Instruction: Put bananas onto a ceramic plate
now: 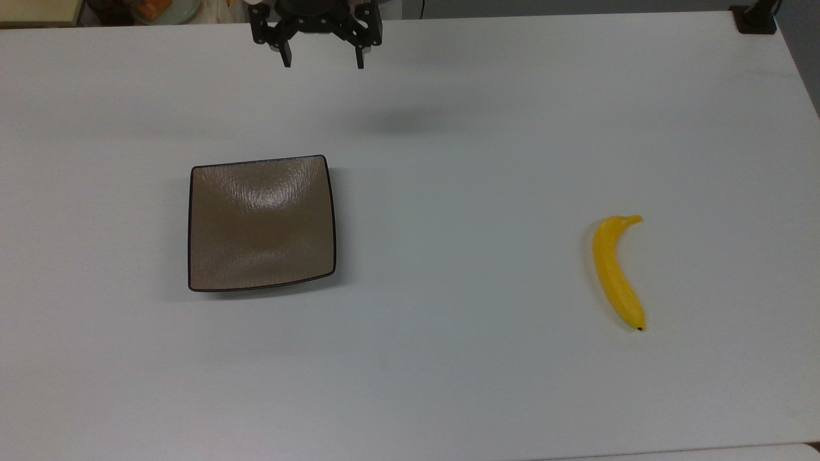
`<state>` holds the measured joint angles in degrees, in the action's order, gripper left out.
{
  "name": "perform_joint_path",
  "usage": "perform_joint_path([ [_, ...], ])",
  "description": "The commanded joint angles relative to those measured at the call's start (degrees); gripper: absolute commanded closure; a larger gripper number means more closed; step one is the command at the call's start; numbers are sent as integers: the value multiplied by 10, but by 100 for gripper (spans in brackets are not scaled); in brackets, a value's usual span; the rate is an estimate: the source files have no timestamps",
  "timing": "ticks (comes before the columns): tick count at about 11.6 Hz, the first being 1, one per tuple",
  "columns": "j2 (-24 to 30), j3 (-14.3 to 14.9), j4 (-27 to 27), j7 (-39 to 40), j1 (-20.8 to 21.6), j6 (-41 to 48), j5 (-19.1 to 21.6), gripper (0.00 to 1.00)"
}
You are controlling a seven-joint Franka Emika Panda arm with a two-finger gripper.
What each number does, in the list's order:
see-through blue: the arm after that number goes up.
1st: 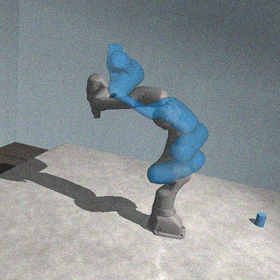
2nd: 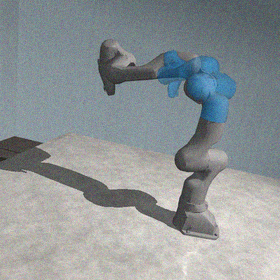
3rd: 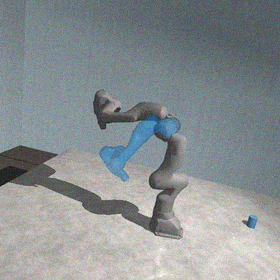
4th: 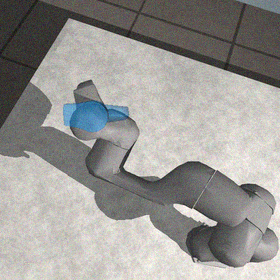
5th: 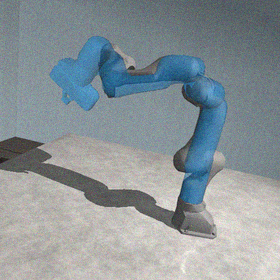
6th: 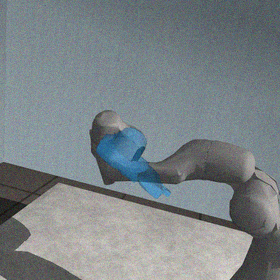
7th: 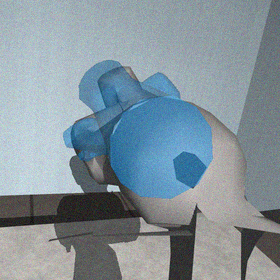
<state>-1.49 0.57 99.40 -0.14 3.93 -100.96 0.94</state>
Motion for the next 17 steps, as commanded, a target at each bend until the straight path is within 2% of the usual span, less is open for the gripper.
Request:
perform_joint_path([
  [1, 10, 7, 19, 8, 9, -25, 11, 0],
  [7, 2, 6, 19, 6, 10, -27, 12, 0],
  [10, -9, -3, 19, -9, 11, -60, 16, 0],
  [11, -15, -5, 19, -26, 12, -77, 19, 0],
  [13, -30, -32, 19, -73, 16, -103, 19, 0],
  [17, -91, -62, -2, -200, 48, -211, 15, 0],
])
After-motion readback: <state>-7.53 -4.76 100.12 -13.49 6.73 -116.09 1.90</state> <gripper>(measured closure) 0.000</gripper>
